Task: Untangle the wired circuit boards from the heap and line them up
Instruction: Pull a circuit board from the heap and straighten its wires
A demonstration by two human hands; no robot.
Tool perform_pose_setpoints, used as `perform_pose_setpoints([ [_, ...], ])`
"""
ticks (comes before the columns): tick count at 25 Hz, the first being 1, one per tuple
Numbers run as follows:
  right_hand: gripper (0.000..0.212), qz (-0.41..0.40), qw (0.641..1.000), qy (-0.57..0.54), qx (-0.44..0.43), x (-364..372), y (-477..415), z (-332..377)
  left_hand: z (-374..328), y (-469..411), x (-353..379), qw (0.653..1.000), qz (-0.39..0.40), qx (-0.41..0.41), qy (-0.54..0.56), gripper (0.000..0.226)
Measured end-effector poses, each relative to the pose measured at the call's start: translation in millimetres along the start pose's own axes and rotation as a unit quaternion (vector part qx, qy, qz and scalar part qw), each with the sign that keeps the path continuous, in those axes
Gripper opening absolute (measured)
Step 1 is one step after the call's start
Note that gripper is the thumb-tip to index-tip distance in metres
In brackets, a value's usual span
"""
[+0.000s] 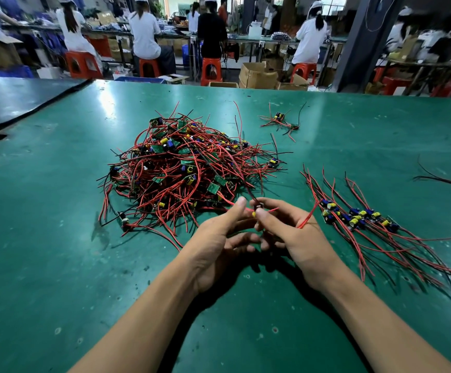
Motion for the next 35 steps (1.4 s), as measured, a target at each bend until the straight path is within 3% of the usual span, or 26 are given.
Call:
perform_pose_setpoints([
  [5,0.026,0.008,0.99,-0.119,0.081,-16,-7,-2,-13,-4,-10,0.997,-0.039,0.02,0.062,0.038],
  [14,0.015,0.012,0.99,-0.11,0.09,-21,-9,-3,-21,-5,-18,0.987,-0.019,0.024,0.155,0.045],
  [17,0.013,0.03,0.989,-0.116,0.09,-23,-8,-4,-20,-5,-19,0.987,-0.016,0.014,0.161,0.032],
  [22,0.013,0.051,0.984,-0.15,0.086,-27,-8,0,-23,-5,-25,0.985,-0.047,0.038,0.159,0.063],
  [26,0.027,0.031,0.952,-0.298,0.062,-41,-12,12,-26,-3,-24,0.99,-0.081,0.073,0.095,0.033],
  [28,0.031,0.057,0.937,-0.337,0.068,-41,-11,16,-23,-2,-19,0.989,-0.107,0.091,0.032,0.028],
  [32,0.042,0.161,0.95,-0.222,0.151,-18,1,3,-16,2,-13,0.969,-0.126,0.152,-0.147,0.027],
  [35,0.031,0.21,0.945,-0.146,0.203,-2,11,-8,-15,5,-6,0.987,-0.059,0.116,-0.093,0.021],
])
Point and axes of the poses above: each hand's wrist, its own y-axis away from the middle knuckle, its own x-axis out of the palm, z = x × y, the point moved 6 cm from there along -y, towards the middle knuckle, and after that the axes turned 8 degrees about x, right-handed, at the moved point
